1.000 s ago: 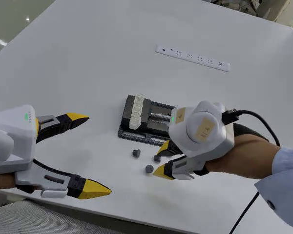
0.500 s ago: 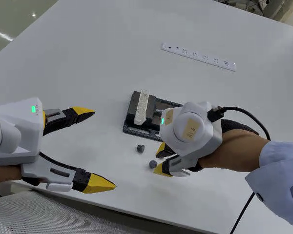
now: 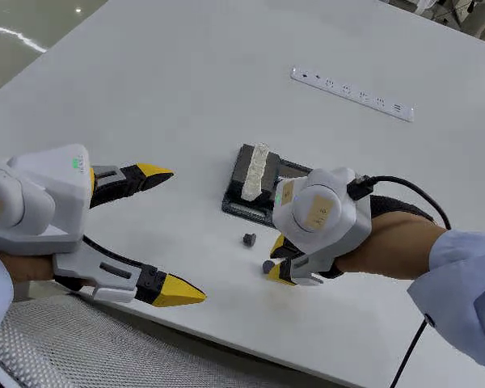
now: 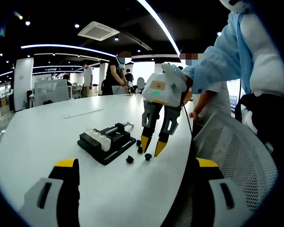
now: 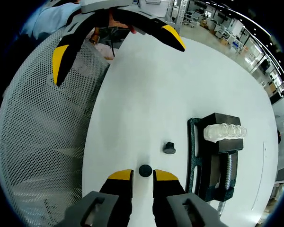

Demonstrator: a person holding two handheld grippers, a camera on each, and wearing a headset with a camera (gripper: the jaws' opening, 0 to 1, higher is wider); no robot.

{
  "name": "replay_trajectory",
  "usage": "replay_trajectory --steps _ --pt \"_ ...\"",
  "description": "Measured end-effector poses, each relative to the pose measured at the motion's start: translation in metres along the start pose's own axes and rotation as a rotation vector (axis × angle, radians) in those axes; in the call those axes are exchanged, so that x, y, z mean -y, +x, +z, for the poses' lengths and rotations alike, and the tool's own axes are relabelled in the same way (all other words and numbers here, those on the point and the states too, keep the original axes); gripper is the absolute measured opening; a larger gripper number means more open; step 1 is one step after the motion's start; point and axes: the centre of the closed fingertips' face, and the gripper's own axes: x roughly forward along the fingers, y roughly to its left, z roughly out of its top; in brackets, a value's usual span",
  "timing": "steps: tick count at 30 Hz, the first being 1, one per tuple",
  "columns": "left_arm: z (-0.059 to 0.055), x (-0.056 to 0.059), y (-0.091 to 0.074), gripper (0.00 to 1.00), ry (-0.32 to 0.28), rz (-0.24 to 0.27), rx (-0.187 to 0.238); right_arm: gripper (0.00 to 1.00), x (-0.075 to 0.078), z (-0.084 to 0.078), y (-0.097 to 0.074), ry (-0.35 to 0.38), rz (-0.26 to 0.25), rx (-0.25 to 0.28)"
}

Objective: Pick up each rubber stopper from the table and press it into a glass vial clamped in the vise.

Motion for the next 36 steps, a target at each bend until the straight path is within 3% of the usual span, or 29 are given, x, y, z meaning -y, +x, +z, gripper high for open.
replay_trajectory --steps 21,36 --pt "-0.0012 -0.0002 -0.0037 0.97 -0.009 0.011 0.005 0.08 0.0033 -0.0018 0.0075 -0.036 -0.009 -0.03" --pt "0.0034 0.0045 0.0056 0.96 0.004 -0.022 -0.012 0.07 0.0048 -0.0048 0.0041 -0.013 -0.02 -0.023"
